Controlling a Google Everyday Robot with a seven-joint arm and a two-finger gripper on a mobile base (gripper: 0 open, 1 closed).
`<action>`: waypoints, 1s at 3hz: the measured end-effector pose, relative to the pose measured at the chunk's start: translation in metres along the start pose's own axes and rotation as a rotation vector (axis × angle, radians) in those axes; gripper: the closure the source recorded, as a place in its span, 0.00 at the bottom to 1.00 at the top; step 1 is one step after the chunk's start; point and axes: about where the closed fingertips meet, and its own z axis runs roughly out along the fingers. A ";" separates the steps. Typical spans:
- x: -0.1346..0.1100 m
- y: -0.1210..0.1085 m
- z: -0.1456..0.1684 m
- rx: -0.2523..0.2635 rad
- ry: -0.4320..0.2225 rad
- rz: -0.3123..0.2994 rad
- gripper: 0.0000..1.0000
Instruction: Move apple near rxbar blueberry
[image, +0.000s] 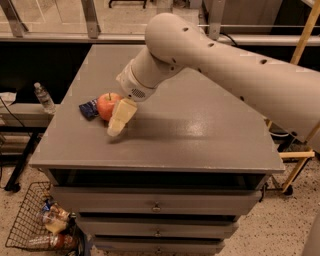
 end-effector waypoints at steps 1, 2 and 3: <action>0.005 0.000 -0.017 0.029 -0.002 0.013 0.00; 0.014 0.003 -0.048 0.086 0.014 0.033 0.00; 0.026 0.011 -0.085 0.144 0.023 0.070 0.00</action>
Offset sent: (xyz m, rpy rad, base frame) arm -0.0216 -0.0825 0.0554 -0.0040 -0.0947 -0.1624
